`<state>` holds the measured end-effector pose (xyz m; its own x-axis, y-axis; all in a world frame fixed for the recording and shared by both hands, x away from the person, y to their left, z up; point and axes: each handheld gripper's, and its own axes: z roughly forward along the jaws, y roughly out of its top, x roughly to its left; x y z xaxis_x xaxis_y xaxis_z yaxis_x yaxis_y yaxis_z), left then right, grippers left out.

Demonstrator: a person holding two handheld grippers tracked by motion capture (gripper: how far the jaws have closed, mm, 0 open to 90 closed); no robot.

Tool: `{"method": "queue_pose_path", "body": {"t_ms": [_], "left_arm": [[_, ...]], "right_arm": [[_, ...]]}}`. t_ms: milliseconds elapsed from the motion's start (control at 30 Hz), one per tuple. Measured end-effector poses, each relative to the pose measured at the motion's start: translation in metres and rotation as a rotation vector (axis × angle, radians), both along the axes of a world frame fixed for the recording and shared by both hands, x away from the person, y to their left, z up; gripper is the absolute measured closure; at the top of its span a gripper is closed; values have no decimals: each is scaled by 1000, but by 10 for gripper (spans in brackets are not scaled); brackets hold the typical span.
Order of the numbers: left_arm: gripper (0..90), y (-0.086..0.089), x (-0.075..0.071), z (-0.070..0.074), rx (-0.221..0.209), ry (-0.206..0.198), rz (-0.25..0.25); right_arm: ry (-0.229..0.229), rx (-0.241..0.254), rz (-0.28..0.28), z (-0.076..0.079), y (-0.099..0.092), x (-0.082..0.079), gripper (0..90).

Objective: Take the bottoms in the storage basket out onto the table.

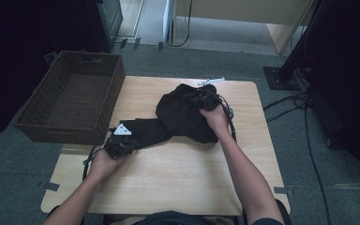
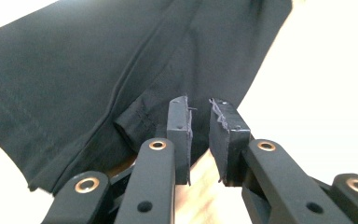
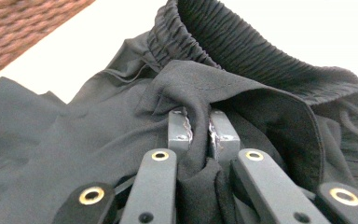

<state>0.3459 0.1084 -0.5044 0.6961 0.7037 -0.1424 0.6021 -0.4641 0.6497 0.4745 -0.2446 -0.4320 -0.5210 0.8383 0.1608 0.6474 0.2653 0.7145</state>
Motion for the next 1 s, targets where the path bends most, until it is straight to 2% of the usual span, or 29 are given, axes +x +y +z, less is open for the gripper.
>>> {"method": "queue_pose_path", "body": {"t_ms": [100, 200, 300, 367, 400, 433, 500, 533, 567, 600, 700, 733, 767, 800, 833, 867, 900, 1000], "left_arm": [[751, 6, -3, -1, -39, 16, 12], [601, 5, -3, 1, -82, 29, 32], [541, -2, -3, 6, -77, -22, 19], [496, -8, -1, 8, -83, -26, 12], [486, -15, 1, 10, -82, -29, 4], [476, -15, 1, 10, -82, -29, 4], [472, -24, 5, 12, -77, -30, -12], [451, -32, 9, 14, -78, -32, -19], [449, -32, 9, 14, -78, -32, -19], [442, -39, 12, 15, -77, -39, -30], [432, -50, 21, 15, -65, -43, -40], [427, -54, 24, 13, -63, -46, -38], [427, -57, 27, 12, -60, -42, -35], [422, -61, 30, 11, -60, -37, -39], [422, -64, 32, 10, -62, -34, -41], [414, -67, 34, 9, -58, -35, -42], [414, -70, 35, 8, -47, -40, -47], [405, -77, 38, 4, -22, -46, -48]], "right_arm": [[22, -20, -19, -11, -1, 10, 821], [30, -19, -11, -21, 3, 13, 819], [27, -14, -5, -27, 8, 15, 810], [40, -26, -4, -33, 10, 17, 792], [60, -22, 2, -37, 10, 19, 738], [60, -22, 2, -37, 10, 19, 738], [63, -1, -2, -34, 7, 18, 645], [32, 9, -7, -24, 4, 15, 587], [32, 9, -7, -24, 4, 15, 587], [21, 21, -5, -10, 1, 7, 552], [7, 16, -3, -2, -1, 0, 529], [-24, 23, 1, 3, -2, -11, 511], [-24, 23, 1, 3, -2, -11, 511], [-24, 19, 15, 3, -1, -21, 490], [-24, 19, 15, 3, -1, -21, 490], [-30, 26, 21, 1, 0, -32, 468], [-30, 26, 21, 1, 0, -32, 468], [-42, 36, 28, -2, 4, -49, 423]]}}
